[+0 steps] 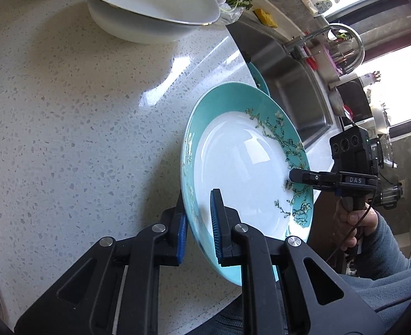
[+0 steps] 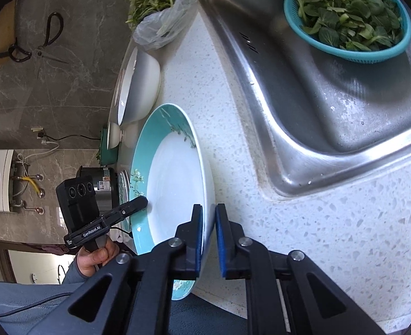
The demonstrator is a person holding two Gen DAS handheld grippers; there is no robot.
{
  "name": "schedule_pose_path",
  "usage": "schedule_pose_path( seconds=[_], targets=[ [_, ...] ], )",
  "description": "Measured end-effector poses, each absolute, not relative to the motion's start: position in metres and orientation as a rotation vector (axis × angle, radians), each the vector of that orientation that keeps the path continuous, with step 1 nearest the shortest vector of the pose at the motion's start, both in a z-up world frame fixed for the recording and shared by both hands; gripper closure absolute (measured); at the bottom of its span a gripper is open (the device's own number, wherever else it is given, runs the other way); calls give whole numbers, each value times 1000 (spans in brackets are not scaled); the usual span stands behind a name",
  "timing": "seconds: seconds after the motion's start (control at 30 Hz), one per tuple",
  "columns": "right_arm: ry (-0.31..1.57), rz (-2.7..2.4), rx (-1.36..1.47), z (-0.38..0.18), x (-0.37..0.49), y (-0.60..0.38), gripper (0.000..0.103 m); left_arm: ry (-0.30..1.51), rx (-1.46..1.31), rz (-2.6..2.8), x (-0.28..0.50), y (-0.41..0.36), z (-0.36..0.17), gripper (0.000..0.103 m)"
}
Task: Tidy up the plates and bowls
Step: 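Lift the teal floral plate with both grippers and carry it to the plate stack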
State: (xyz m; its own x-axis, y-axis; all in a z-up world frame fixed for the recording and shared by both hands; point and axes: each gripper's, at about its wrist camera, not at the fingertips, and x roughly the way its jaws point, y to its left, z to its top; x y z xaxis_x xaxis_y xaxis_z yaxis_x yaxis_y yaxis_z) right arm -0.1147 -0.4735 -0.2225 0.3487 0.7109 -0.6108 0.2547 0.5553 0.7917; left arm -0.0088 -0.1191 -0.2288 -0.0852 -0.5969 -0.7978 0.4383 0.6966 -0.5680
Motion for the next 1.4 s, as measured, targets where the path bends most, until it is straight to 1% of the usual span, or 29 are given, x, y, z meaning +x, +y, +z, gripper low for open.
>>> schedule_pose_path(
  seconds=[0.3,0.6,0.87,1.03,1.23,1.4],
  targets=[
    [1179,398,916,-195,-108,-457,89,1339,-154,-870,-12,-98,-200,90],
    [1145,466,857,-159,-89,-413,89,1278,-217,-837,-11,-42,-163,90],
    [1154,575,792,-140,-58,-346,88,1236,-287,-746,-8,43,-144,90],
    [1184,654,746,-140,-35,-294,87,1208,-316,-662,-7,107,-136,90],
    [1232,739,695,-154,-7,-219,87,1200,-359,-546,-2,198,-148,90],
    [1283,773,661,-176,15,-168,87,1217,-376,-471,12,267,-172,90]
  ],
)
